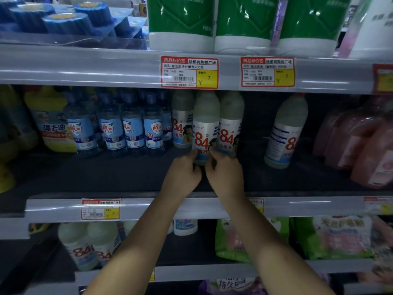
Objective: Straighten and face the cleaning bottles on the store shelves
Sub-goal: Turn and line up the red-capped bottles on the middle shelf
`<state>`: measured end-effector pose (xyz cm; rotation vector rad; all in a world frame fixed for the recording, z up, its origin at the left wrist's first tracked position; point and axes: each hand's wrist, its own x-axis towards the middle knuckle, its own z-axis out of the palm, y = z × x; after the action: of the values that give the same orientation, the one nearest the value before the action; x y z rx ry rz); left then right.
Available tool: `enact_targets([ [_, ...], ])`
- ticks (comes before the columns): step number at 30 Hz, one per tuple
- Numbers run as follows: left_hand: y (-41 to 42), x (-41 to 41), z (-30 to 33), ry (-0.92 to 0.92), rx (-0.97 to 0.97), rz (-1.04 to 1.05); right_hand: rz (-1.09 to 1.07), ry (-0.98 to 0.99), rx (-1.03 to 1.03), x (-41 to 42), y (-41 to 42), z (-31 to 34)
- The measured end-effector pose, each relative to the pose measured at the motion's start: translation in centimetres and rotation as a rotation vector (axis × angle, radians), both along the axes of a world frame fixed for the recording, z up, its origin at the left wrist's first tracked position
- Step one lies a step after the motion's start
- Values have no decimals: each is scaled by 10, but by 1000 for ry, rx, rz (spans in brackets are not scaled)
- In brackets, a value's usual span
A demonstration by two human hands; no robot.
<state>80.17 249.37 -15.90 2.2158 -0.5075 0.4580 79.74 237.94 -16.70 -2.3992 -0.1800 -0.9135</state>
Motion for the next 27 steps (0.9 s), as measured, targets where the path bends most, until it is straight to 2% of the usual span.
enact_targets([
  [7, -1, 5, 0, 158, 40, -58, 52, 188, -74, 5, 1, 2],
  [16, -2, 8, 7, 407, 52, -109, 108, 281, -68, 10, 2, -2],
  [27, -3, 7, 7, 420, 73, -121, 78, 342, -98, 13, 2, -4],
])
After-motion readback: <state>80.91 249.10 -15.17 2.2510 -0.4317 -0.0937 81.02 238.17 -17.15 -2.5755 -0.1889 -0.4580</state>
